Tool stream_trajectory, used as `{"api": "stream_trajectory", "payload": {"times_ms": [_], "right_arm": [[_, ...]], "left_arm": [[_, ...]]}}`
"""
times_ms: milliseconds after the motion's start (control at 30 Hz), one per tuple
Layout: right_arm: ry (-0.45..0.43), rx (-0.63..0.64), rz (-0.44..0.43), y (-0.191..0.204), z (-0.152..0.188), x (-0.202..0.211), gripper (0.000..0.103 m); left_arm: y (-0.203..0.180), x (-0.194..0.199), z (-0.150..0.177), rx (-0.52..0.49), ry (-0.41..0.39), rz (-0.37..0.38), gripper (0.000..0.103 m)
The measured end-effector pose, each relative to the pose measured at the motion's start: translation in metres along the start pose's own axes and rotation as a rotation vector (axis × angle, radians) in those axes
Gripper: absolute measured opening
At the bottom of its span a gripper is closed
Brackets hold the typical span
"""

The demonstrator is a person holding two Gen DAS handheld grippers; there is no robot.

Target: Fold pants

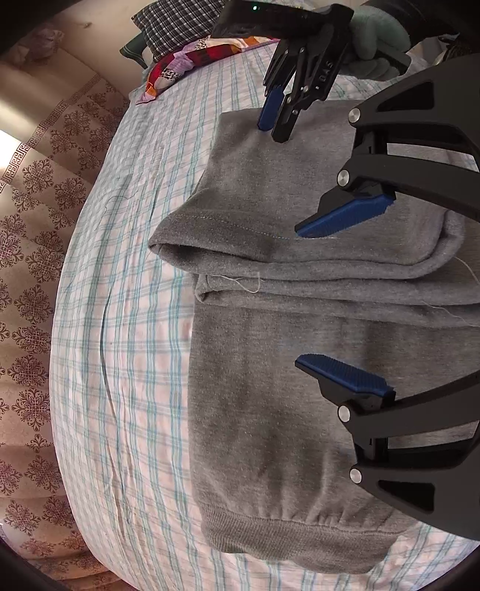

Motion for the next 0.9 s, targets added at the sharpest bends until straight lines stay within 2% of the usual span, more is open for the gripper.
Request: {"api": "stream_trajectory", "payload": {"times_ms": [133, 300, 367, 467, 600, 667, 733, 900], "right_arm": [[-0.016, 0.031, 0.005, 0.000, 0.005, -0.001, 0.044], [-0.048, -0.025, -0.055, -0.002, 0.009, 0.026, 0.044], [-0.048, -0.022, -0.080, 0.000, 0.020, 0.040, 0.044], [-0.020, 0.022, -0.117, 0.010, 0.046, 0.057, 0.046], [0.075, 0.098, -0.139, 0.021, 0.094, 0.062, 0.046], [0.110, 0.146, -0.121, 0.024, 0.116, 0.060, 0.046], [0.093, 0.192, -0.091, 0.025, 0.129, 0.059, 0.048], [0.077, 0.149, -0.103, 0.019, 0.133, 0.060, 0.048]], "left_arm": [[-0.019, 0.010, 0.025, -0.038, 0.026, 0.007, 0.068], [-0.032, 0.006, 0.058, -0.132, 0.090, -0.094, 0.068], [-0.029, 0.003, 0.069, -0.147, 0.112, -0.128, 0.068], [-0.021, 0.002, 0.078, -0.129, 0.122, -0.130, 0.068], [-0.021, 0.002, 0.079, -0.146, 0.119, -0.152, 0.069], [-0.022, 0.002, 0.079, -0.148, 0.123, -0.165, 0.069], [-0.022, 0.005, 0.075, -0.131, 0.120, -0.175, 0.069], [-0.046, 0.022, 0.045, -0.154, 0.048, -0.232, 0.069]]}}
Point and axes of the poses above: each gripper's, at about its wrist camera, not at the fingertips, and x roughly against the way its jaws point, y to its left, z to its underside, the point moved 7 cm from there along -x, roughly the way its jaws point, and after that the axes turned 9 degrees about -x, right-handed, at the moved point
